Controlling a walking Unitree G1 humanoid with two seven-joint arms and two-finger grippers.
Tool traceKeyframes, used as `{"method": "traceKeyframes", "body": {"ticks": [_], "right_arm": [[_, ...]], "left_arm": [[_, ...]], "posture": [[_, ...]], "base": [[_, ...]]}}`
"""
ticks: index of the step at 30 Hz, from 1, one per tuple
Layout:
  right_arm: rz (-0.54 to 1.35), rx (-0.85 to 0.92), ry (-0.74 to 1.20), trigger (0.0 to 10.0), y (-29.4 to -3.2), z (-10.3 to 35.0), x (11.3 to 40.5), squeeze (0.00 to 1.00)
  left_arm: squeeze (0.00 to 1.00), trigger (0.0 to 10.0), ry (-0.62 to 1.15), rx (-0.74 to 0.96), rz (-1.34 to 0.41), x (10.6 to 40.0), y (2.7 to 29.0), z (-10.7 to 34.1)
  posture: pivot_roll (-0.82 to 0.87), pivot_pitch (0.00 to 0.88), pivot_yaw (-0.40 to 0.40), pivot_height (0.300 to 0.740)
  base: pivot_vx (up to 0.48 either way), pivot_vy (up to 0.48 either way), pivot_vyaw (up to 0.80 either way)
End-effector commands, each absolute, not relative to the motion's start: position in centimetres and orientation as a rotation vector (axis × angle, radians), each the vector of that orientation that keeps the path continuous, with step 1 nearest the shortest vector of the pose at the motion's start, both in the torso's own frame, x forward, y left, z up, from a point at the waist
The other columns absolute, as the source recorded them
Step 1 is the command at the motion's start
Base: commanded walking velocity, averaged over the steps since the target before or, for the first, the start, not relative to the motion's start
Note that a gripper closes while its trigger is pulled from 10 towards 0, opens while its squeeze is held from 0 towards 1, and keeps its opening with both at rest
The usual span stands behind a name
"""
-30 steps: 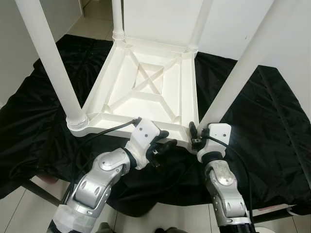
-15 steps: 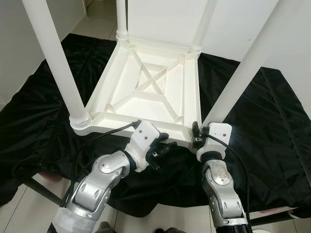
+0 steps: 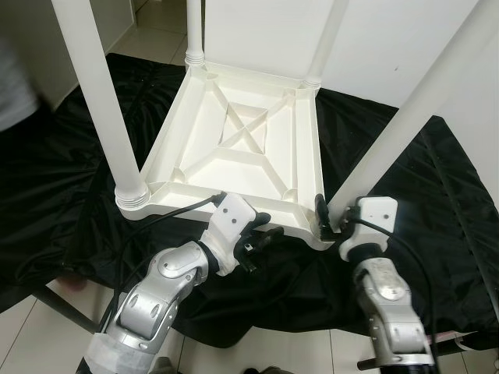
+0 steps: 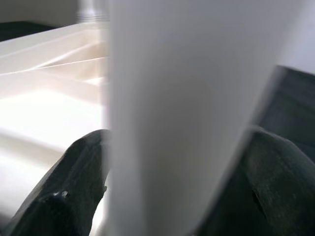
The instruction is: Building children table
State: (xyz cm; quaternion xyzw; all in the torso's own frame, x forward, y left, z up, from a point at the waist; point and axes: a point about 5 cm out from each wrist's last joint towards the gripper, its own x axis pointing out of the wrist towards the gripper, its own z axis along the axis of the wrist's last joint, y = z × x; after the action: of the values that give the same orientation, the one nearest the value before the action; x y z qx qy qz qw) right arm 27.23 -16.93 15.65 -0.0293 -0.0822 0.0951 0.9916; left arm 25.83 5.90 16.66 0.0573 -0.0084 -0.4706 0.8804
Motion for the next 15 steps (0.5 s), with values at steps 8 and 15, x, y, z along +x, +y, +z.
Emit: {"method": "traceKeyframes", "body": {"ticks": [8, 15], "right_arm": [[0.536, -0.126, -0.149, 10.0, -17.04, 16.42, 28.23, 0.0], [0.656, -0.197, -0.112, 10.0, -17.81, 16.13, 28.59, 0.0]], "left_arm": [[0.0, 10.0, -0.019, 0.132, -0.976, 25.61, 5.7, 16.79], [0.0, 10.0, -0.022, 0.142, -0.975, 25.78, 5.78, 16.91]], "posture": [[0.07, 0.095, -0.12, 0.74], [0.07, 0.094, -0.112, 0.74]], "base": [[0.0, 0.0, 0.0], [0.0, 0.0, 0.0]]}}
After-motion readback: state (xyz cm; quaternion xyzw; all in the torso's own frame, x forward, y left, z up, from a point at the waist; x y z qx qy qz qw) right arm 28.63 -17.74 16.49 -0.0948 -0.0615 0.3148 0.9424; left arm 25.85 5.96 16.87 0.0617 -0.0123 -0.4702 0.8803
